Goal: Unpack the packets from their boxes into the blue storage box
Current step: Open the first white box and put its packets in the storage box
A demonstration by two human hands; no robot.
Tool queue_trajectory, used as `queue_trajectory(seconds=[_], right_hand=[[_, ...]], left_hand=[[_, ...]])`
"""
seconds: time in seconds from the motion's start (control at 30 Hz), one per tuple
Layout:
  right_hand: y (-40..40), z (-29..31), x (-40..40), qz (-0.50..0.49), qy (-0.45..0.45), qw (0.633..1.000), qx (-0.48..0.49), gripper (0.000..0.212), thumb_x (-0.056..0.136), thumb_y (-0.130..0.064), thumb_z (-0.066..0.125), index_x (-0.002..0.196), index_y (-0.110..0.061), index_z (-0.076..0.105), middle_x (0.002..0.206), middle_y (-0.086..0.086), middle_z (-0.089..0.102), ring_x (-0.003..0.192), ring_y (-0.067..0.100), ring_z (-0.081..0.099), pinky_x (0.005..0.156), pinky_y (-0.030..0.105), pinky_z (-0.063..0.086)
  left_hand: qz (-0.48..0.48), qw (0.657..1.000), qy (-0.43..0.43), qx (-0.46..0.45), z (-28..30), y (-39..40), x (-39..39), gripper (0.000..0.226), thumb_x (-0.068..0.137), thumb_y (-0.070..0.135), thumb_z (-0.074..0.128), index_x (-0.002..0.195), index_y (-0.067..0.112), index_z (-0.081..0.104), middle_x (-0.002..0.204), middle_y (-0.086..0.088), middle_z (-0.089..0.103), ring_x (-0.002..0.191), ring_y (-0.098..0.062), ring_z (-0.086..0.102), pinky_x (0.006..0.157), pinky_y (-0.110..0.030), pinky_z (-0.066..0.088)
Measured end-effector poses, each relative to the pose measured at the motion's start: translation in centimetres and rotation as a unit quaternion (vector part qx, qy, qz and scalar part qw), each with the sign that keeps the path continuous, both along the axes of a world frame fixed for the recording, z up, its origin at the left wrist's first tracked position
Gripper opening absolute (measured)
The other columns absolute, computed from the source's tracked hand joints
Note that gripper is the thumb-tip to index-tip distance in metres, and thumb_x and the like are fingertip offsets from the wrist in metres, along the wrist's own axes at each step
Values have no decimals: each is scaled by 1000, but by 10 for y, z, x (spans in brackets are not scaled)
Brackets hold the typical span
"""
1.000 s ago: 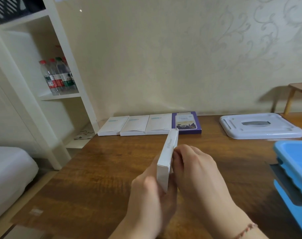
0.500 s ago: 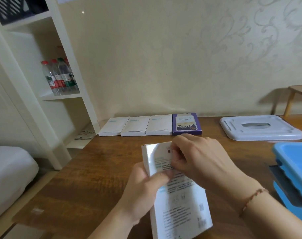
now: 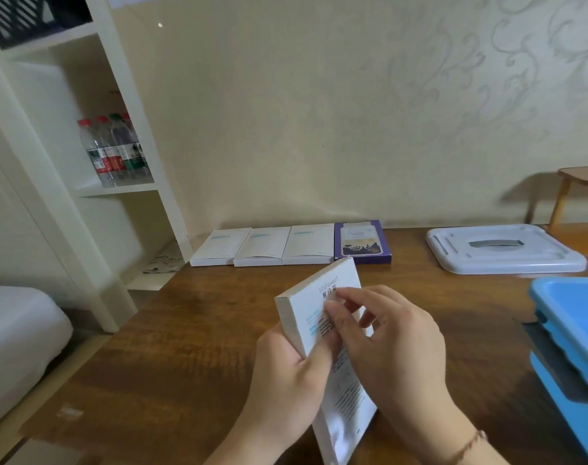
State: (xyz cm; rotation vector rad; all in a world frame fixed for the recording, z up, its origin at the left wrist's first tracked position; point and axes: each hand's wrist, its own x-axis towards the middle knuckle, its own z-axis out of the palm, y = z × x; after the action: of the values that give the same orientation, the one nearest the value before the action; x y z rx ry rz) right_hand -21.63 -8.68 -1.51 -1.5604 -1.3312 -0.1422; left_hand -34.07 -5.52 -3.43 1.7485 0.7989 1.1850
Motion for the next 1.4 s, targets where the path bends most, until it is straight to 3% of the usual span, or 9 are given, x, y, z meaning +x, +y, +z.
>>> queue_trajectory(seconds=[0.2,0.37,0.53,0.7,0.83,0.93,1.03,1.13,1.4], right_hand=[[2,-3,-9,-7,53,998,30,13,83,-41,69,89,-33,78,78,-24,66,64,0,60,50,15,45],[5,-7,-16,-49,40,997,44,7,85,-29,71,81,-33,75,69,-19,63,60,2,57,47,12,36],[7,-1,-16,-50,-59,997,24,11,85,-21,70,75,-23,66,66,-10,60,52,10,54,37,24,38],[8,13,-7,-36,-184,981,-49,20,75,-11,77,76,-15,58,67,-2,55,46,16,51,37,16,11],[13,27,4,24,-265,956,-124,21,91,-40,40,95,-20,45,82,-8,40,56,11,39,40,20,19],[14,33,11,30,-290,942,-168,21,96,-45,32,93,-24,34,84,-10,35,62,11,38,44,23,19],[10,33,9,3,-290,938,-189,20,98,-40,36,89,-25,26,83,-10,34,63,13,36,44,24,14],[8,34,6,6,-323,923,-208,11,100,-34,39,97,-24,34,86,-6,31,65,12,35,44,24,16],[10,35,8,34,-349,910,-221,8,100,-27,35,93,-25,32,82,-8,35,55,9,30,44,25,20]], left_hand=[[51,998,18,43,-3,-3,0,28,80,43,63,107,46,61,96,24,71,92,-6,71,66,-22,59],[87,991,30,95,-8,-3,3,51,77,59,60,116,27,66,94,19,72,88,-8,72,65,-20,58],[118,977,79,161,-13,2,1,22,87,37,67,104,23,66,80,19,70,76,-5,71,58,-14,53],[50,996,48,59,-3,11,-7,31,86,41,67,110,22,71,93,10,75,87,-11,72,66,-24,58],[-98,992,-20,-71,9,20,-15,15,86,22,67,99,23,75,96,-5,75,90,-24,73,71,-31,58],[-85,990,-65,-95,6,23,-12,45,75,24,79,117,34,65,106,-6,73,94,-28,72,74,-32,58],[36,993,-79,74,3,23,-6,97,68,19,87,145,40,32,132,6,59,101,-20,70,79,-24,56],[114,959,34,257,11,27,-3,58,74,16,78,127,27,57,130,13,58,121,-12,57,94,-11,44],[77,973,64,210,12,35,-7,42,71,6,81,107,25,70,117,10,56,114,-7,54,82,-10,49]])
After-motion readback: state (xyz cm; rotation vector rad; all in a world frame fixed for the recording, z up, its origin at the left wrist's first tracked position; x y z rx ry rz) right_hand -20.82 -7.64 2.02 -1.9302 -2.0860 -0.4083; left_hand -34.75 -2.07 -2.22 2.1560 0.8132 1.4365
